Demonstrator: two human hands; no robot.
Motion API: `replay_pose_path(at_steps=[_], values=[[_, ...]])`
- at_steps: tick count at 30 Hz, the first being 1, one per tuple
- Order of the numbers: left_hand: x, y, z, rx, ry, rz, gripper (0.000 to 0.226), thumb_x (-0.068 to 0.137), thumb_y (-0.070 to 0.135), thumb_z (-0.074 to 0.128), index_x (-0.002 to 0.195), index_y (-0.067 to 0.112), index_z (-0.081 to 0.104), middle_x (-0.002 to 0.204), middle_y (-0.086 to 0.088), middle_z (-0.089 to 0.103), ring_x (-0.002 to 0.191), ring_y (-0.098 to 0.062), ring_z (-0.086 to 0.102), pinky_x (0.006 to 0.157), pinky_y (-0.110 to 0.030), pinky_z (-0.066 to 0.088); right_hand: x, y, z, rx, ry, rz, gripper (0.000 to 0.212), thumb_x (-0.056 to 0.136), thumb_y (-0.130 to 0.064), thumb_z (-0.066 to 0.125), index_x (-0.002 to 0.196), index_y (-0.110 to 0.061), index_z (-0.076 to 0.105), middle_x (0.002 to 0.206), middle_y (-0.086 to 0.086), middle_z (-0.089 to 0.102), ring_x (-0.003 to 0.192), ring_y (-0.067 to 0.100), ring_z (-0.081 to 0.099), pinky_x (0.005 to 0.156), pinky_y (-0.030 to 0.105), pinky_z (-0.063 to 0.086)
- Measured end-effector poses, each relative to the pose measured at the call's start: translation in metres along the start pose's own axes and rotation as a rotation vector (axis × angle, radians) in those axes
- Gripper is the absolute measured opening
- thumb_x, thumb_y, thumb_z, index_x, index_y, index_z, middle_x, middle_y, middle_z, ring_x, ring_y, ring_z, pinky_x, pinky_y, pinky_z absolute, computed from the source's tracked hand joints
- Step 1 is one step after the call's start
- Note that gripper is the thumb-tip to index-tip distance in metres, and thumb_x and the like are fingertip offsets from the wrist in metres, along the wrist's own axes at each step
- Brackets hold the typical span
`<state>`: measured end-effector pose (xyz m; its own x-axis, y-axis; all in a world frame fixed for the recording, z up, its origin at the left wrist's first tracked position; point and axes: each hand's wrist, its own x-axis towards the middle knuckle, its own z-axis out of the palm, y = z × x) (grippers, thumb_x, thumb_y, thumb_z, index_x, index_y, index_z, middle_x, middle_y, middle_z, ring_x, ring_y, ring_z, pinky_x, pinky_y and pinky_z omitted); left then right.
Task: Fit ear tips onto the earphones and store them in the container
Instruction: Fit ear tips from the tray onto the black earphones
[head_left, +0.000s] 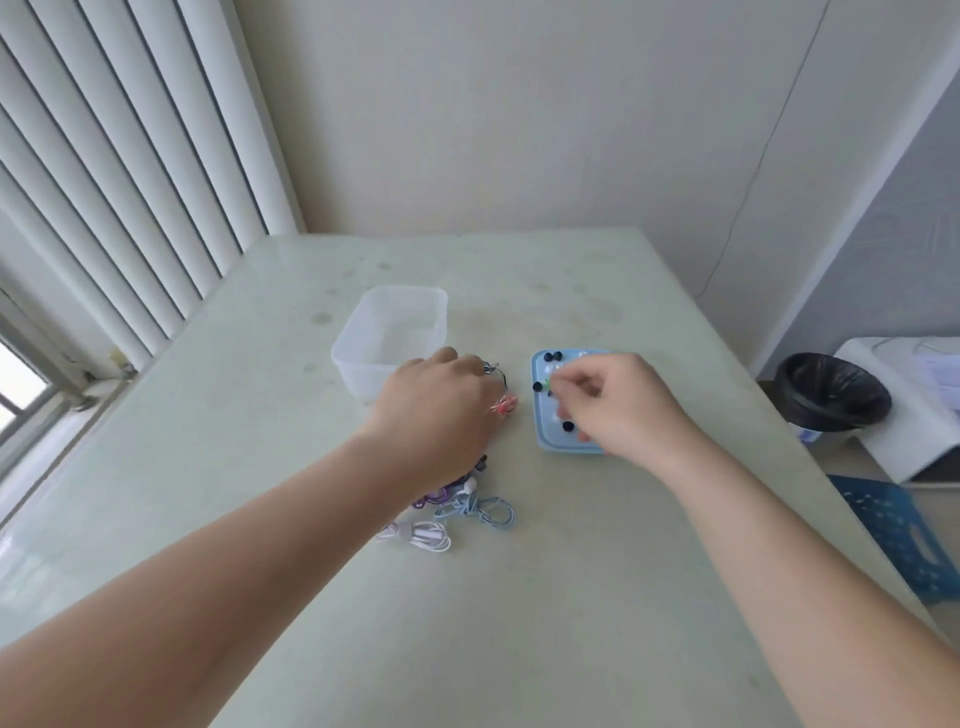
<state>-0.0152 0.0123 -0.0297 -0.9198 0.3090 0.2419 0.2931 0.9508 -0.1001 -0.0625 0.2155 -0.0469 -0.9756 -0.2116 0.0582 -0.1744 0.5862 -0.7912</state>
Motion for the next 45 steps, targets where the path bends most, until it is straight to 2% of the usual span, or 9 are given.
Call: replay_pose_path(at_steps=[3, 5, 12, 19, 23, 27, 32, 40, 45], values=[[0.024, 0.009, 0.021, 0.053, -0.19, -0.101, 0.02, 0.102, 0.036, 0.051, 0.11, 0.023, 0.063, 0.109, -0.001, 0.063, 0.11, -0.028, 0.057, 0.071, -0.033, 0.038, 0.015, 0.014, -0.016, 0.028, 0.11, 0.053, 0.036, 0.099, -0.039, 0.057, 0.089, -0.007, 0.069, 0.075, 0.012, 0.066, 0.059, 0.018, 0.057, 0.057, 0.034, 0.052], [0.036, 0.012, 0.032, 0.057, -0.253, -0.178, 0.024, 0.1, 0.041, 0.054, 0.114, 0.022, 0.061, 0.109, -0.004, 0.061, 0.109, -0.029, 0.057, 0.071, -0.034, 0.039, 0.023, 0.022, -0.023, 0.028, 0.137, 0.058, 0.037, 0.1, -0.037, 0.057, 0.087, -0.003, 0.067, 0.072, 0.012, 0.062, 0.054, 0.015, 0.05, 0.05, 0.025, 0.046], [0.052, 0.005, 0.031, -0.066, -0.32, -0.313, 0.019, 0.09, 0.026, 0.056, 0.076, 0.015, 0.053, 0.075, -0.004, 0.056, 0.061, -0.022, 0.049, 0.05, -0.026, 0.03, 0.022, 0.032, -0.001, 0.2, 0.152, -0.014, 0.016, 0.097, -0.024, 0.064, 0.085, -0.019, 0.073, 0.063, -0.014, 0.06, 0.051, 0.004, 0.049, 0.053, 0.018, 0.042], [0.05, -0.015, 0.002, -0.774, -0.249, -0.545, 0.016, 0.088, 0.033, 0.069, 0.089, 0.018, 0.069, 0.077, 0.001, 0.071, 0.065, -0.014, 0.062, 0.059, -0.026, 0.047, 0.008, 0.03, 0.016, 0.445, 0.13, -0.039, 0.012, 0.098, -0.022, 0.067, 0.104, -0.028, 0.075, 0.09, -0.004, 0.074, 0.074, 0.027, 0.065, 0.068, 0.04, 0.057], [0.049, -0.03, -0.02, -1.179, -0.179, -0.625, 0.022, 0.075, 0.037, 0.078, 0.085, 0.019, 0.068, 0.093, -0.013, 0.075, 0.075, -0.021, 0.06, 0.07, -0.034, 0.047, 0.008, 0.018, 0.018, 0.609, 0.083, -0.004, 0.028, 0.094, -0.021, 0.074, 0.119, -0.033, 0.068, 0.114, -0.01, 0.071, 0.093, 0.016, 0.068, 0.071, 0.033, 0.055], [0.042, -0.024, -0.036, -1.647, -0.209, -0.543, 0.021, 0.097, 0.004, 0.057, 0.116, 0.007, 0.065, 0.093, -0.018, 0.074, 0.076, -0.025, 0.068, 0.065, -0.031, 0.054, 0.009, 0.0, 0.014, 0.776, -0.067, -0.028, 0.043, 0.093, -0.006, 0.072, 0.131, -0.023, 0.062, 0.13, -0.002, 0.068, 0.118, 0.018, 0.066, 0.101, 0.045, 0.055], [0.033, -0.013, -0.049, -1.914, -0.34, -0.483, 0.036, 0.095, 0.006, 0.04, 0.12, 0.006, 0.065, 0.091, -0.014, 0.066, 0.065, -0.024, 0.06, 0.062, -0.032, 0.045, -0.002, -0.014, 0.007, 0.942, -0.306, -0.047, 0.05, 0.085, -0.008, 0.07, 0.134, -0.014, 0.059, 0.125, 0.007, 0.071, 0.12, 0.031, 0.067, 0.099, 0.046, 0.056], [0.021, 0.008, -0.046, -1.799, -0.159, -0.409, 0.033, 0.093, -0.009, 0.064, 0.123, 0.005, 0.063, 0.101, -0.014, 0.076, 0.091, -0.029, 0.07, 0.082, -0.041, 0.048, -0.036, -0.019, 0.012, 0.886, -0.409, -0.005, 0.044, 0.094, -0.024, 0.071, 0.133, -0.006, 0.059, 0.119, 0.017, 0.073, 0.11, 0.036, 0.071, 0.096, 0.044, 0.056], [0.021, 0.015, -0.059, -1.619, -0.037, -0.38, 0.026, 0.087, -0.003, 0.077, 0.107, 0.008, 0.066, 0.113, -0.023, 0.076, 0.087, -0.025, 0.072, 0.075, -0.031, 0.057, -0.04, -0.022, 0.014, 0.858, -0.367, 0.005, 0.04, 0.086, -0.028, 0.076, 0.122, -0.014, 0.066, 0.094, 0.009, 0.07, 0.08, 0.028, 0.065, 0.088, 0.047, 0.058]])
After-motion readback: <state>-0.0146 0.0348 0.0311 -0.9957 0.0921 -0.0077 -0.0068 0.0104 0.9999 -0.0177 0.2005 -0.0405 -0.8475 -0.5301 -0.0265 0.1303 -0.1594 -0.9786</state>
